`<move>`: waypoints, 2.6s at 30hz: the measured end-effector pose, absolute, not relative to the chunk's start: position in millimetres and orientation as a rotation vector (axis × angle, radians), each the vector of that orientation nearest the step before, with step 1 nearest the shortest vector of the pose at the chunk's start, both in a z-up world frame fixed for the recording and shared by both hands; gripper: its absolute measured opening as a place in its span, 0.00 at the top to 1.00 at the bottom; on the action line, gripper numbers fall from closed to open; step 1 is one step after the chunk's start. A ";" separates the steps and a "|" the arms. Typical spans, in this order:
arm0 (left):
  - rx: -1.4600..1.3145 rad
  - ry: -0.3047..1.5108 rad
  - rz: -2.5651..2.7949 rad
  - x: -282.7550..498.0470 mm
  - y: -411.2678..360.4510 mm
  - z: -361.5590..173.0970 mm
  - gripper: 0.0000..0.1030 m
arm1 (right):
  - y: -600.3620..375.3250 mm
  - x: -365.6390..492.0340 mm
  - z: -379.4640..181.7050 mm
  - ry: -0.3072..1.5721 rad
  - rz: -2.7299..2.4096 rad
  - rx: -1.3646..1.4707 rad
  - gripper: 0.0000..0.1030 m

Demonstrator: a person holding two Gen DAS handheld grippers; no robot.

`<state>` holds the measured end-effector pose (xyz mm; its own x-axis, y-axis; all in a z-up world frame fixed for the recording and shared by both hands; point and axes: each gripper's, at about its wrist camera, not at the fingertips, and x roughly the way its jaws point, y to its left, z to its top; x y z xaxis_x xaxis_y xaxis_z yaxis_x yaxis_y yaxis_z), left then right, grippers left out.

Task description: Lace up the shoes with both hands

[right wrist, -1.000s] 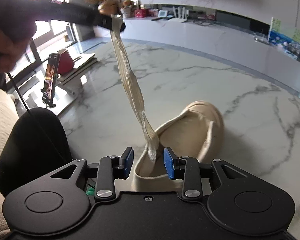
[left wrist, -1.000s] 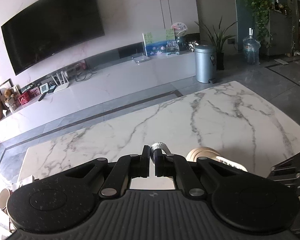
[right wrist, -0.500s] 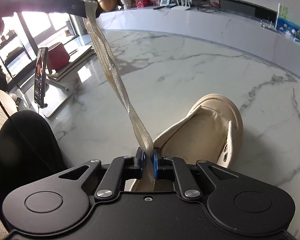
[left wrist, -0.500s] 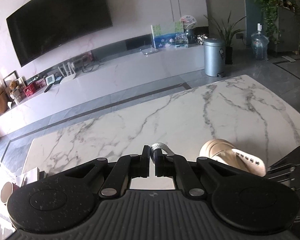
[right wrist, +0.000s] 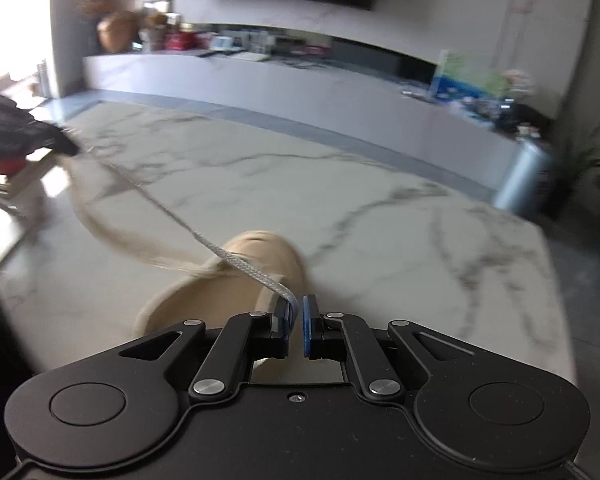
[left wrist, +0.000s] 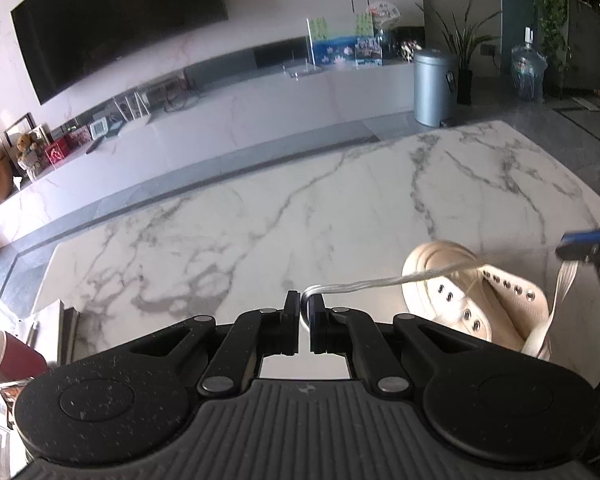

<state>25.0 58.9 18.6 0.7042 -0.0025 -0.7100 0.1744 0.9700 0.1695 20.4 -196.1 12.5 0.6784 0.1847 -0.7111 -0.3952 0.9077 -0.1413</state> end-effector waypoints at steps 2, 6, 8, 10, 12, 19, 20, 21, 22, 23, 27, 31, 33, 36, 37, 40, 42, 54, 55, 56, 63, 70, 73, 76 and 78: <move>0.236 0.799 -0.101 26.5 57.7 12.4 0.97 | -201.0 20.9 13.2 0.752 0.292 -0.302 0.96; 0.245 0.825 -0.101 29.7 55.7 0.8 0.97 | -210.9 22.1 14.6 0.737 0.214 -0.315 0.96; 0.250 0.835 -0.086 33.5 56.9 -4.3 0.97 | -215.8 22.6 15.2 0.729 0.176 -0.321 0.96; 0.248 0.845 -0.079 36.1 59.9 -7.1 0.97 | -220.8 23.2 15.9 0.722 0.137 -0.327 0.96; 0.248 0.854 -0.069 38.9 63.7 -10.0 0.97 | -225.7 23.7 16.6 0.713 0.098 -0.333 0.95; 0.255 0.888 -0.063 46.8 71.7 -20.1 0.97 | -247.0 53.6 4.2 0.762 0.034 -0.345 0.95; 0.256 0.891 -0.078 46.6 70.5 -20.8 0.97 | -247.5 54.3 3.4 0.763 0.039 -0.346 0.95; 0.256 0.894 -0.092 46.4 69.4 -21.5 0.97 | -247.9 54.9 2.6 0.764 0.044 -0.347 0.95; 0.257 0.897 -0.106 46.2 68.3 -22.2 0.97 | -248.4 55.6 1.9 0.765 0.049 -0.347 0.95; 0.257 0.900 -0.121 45.9 67.1 -22.9 0.97 | -248.9 56.2 1.1 0.767 0.054 -0.348 0.95; 0.251 0.892 -0.209 48.5 49.5 -24.8 0.96 | -250.7 58.7 -1.9 0.771 0.074 -0.352 0.96; 0.250 0.867 -0.286 44.2 35.0 -20.5 0.90 | -246.2 55.8 10.3 0.738 0.116 -0.347 0.96; 0.256 0.855 -0.319 41.8 27.3 -18.4 0.83 | -242.8 53.4 19.1 0.714 0.141 -0.343 0.96; 0.264 0.837 -0.369 38.2 15.8 -15.3 0.73 | -237.7 49.7 32.2 0.679 0.179 -0.337 0.96; 0.267 0.831 -0.385 37.0 12.0 -14.3 0.70 | -236.0 48.5 36.6 0.667 0.191 -0.335 0.96; 0.275 0.813 -0.435 33.4 0.5 -11.2 0.65 | -230.9 44.8 49.8 0.631 0.229 -0.329 0.97; 0.281 0.800 -0.467 31.0 -7.2 -9.1 0.64 | -227.5 42.4 58.5 0.607 0.253 -0.325 0.99; 0.329 0.727 -0.500 43.5 -26.2 -5.3 0.64 | -190.3 19.1 140.5 0.413 0.376 -0.398 1.00; 0.339 0.718 -0.501 45.3 -29.4 -5.4 0.64 | -187.8 17.0 145.9 0.402 0.387 -0.405 1.00; 0.343 0.715 -0.499 47.3 -31.3 -5.5 0.64 | -185.7 15.2 149.8 0.395 0.394 -0.410 1.00; 0.325 0.726 -0.491 55.0 -27.0 11.6 1.00 | -183.2 3.1 176.1 0.339 0.379 -0.461 1.00; 0.370 0.685 -0.380 52.4 -4.5 59.5 1.00 | -185.8 4.0 201.7 0.289 0.344 -0.539 1.00; 0.394 0.663 -0.351 49.2 1.4 76.2 1.00 | -190.5 8.7 211.2 0.266 0.304 -0.561 1.00; 0.424 0.637 -0.299 44.7 10.3 94.5 1.00 | -195.4 13.4 220.6 0.242 0.264 -0.582 1.00; 0.425 0.630 -0.269 45.3 15.5 100.8 1.00 | -198.6 16.5 226.8 0.227 0.237 -0.596 0.99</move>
